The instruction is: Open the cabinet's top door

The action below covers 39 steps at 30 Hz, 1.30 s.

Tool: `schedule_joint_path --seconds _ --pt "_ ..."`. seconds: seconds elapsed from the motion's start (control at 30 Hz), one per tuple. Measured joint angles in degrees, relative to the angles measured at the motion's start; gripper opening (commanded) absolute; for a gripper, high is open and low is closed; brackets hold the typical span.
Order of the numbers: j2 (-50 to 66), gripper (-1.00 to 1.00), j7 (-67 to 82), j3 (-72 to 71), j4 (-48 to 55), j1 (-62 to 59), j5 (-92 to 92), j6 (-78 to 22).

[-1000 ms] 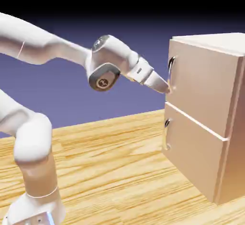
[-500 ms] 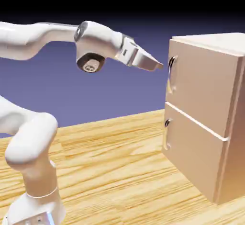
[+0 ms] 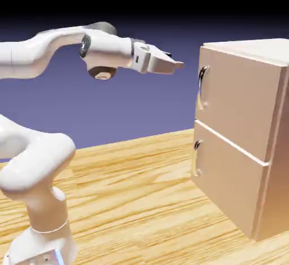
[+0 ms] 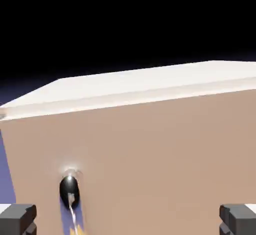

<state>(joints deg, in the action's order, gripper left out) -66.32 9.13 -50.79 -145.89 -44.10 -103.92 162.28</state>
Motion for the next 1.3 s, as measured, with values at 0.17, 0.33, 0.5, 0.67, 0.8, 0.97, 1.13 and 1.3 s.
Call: schedule_joint_path --seconds 0.17,0.33,0.5,0.67,0.8,0.97,1.13,1.3 --pt "-4.04 0.0 6.19 -6.09 1.81 -5.37 -12.46 -1.41" --pt "-8.07 0.0 12.37 -12.18 3.62 -10.74 -24.92 -2.81" --pt "-12.11 0.0 18.56 -18.27 5.43 -16.11 -37.38 -4.22" --pt "-16.14 0.0 24.74 -24.36 7.25 -21.48 -49.85 -5.63" --pt "-16.91 0.0 26.03 -26.13 9.54 -24.83 -52.89 -6.19" --pt "-16.56 -1.0 25.83 -27.55 15.62 -31.77 -53.95 -7.02" --pt "-17.04 -1.0 28.17 -25.13 7.31 -26.46 -54.65 -15.39" --pt "-17.12 -1.0 31.05 -21.38 -3.07 -20.28 -53.97 -26.73"
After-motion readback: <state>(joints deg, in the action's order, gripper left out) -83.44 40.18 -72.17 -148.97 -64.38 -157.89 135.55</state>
